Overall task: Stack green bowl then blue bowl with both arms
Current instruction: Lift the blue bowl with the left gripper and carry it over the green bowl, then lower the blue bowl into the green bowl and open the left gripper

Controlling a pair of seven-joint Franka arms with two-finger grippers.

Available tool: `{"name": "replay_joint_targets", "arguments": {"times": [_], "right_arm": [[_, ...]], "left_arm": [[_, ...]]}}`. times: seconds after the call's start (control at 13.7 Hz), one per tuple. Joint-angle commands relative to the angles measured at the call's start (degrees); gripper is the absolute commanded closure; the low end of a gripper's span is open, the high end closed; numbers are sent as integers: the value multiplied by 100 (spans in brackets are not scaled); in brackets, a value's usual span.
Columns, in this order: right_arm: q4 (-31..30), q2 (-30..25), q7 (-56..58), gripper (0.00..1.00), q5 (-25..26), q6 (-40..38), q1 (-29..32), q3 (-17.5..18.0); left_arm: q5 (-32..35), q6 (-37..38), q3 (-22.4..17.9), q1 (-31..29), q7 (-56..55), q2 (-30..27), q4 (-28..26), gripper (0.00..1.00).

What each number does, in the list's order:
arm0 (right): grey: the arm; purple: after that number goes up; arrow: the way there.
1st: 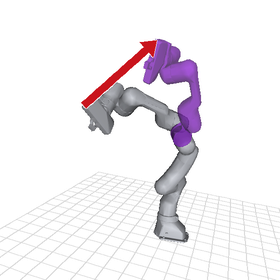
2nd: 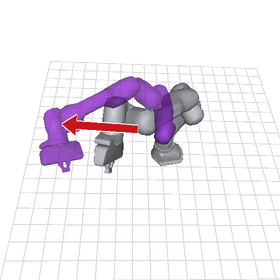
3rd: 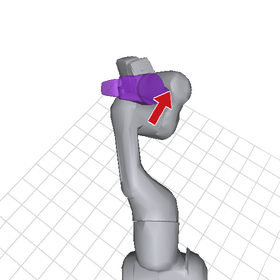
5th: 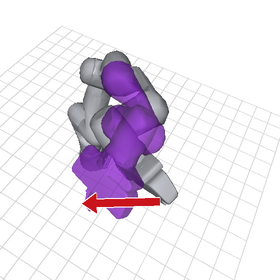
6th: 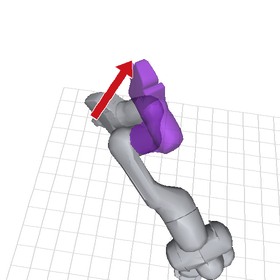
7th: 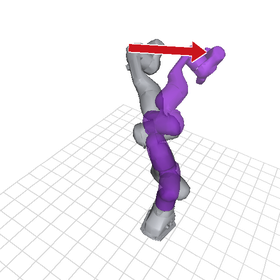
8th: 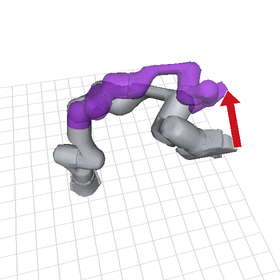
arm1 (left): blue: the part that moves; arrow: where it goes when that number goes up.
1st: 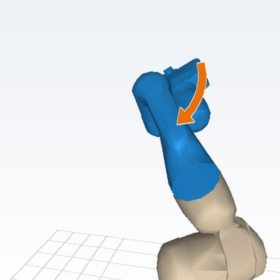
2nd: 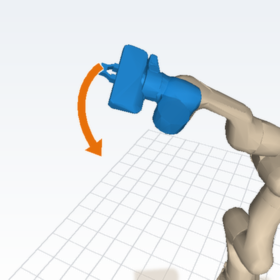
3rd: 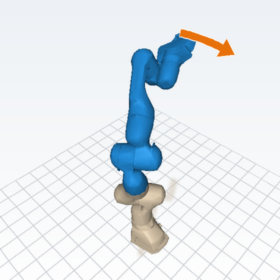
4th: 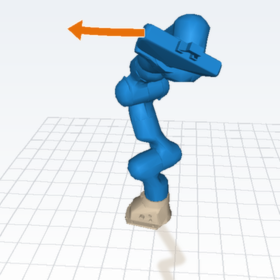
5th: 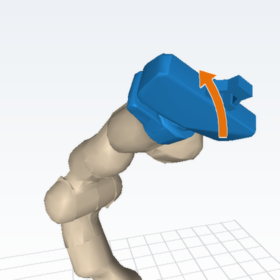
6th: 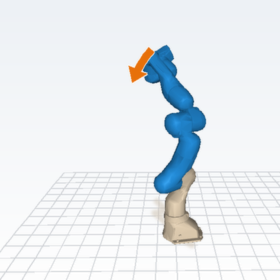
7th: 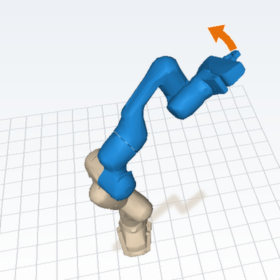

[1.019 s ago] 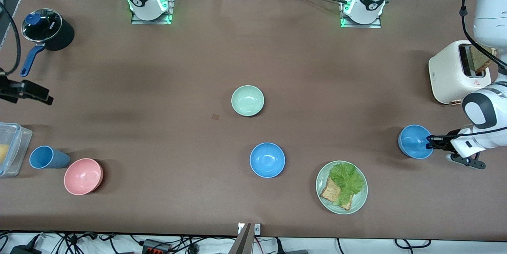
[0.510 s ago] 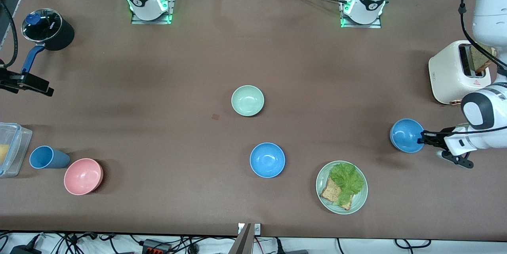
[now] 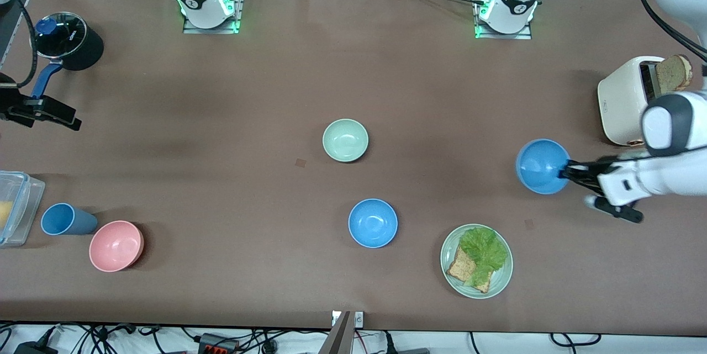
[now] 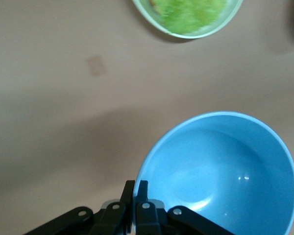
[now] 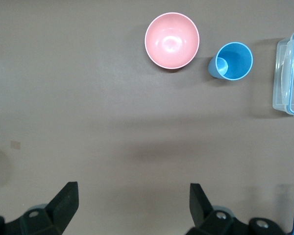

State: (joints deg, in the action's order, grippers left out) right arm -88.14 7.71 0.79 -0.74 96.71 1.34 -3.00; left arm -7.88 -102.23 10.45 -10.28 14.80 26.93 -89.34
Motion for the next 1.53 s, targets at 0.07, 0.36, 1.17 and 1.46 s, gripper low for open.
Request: {"name": "replay_joint_targets", "arguments": {"times": [0.07, 0.36, 1.17, 1.46], "right_arm": [[-581, -455, 106, 0, 83, 243, -11, 19], [-537, -437, 97, 0, 127, 331, -11, 28], [-467, -463, 97, 0, 57, -81, -11, 37], [-476, -490, 168, 0, 101, -73, -11, 37]], "left_arm": [[-109, -121, 1078, 97, -2264, -654, -821, 100], [-91, -725, 2248, 237, -5041, -637, -1102, 100], [1523, -4340, 2400, 2109, -9661, 285, -1894, 100], [2080, -4340, 2391, 2118, -9838, 497, -1876, 100]]}}
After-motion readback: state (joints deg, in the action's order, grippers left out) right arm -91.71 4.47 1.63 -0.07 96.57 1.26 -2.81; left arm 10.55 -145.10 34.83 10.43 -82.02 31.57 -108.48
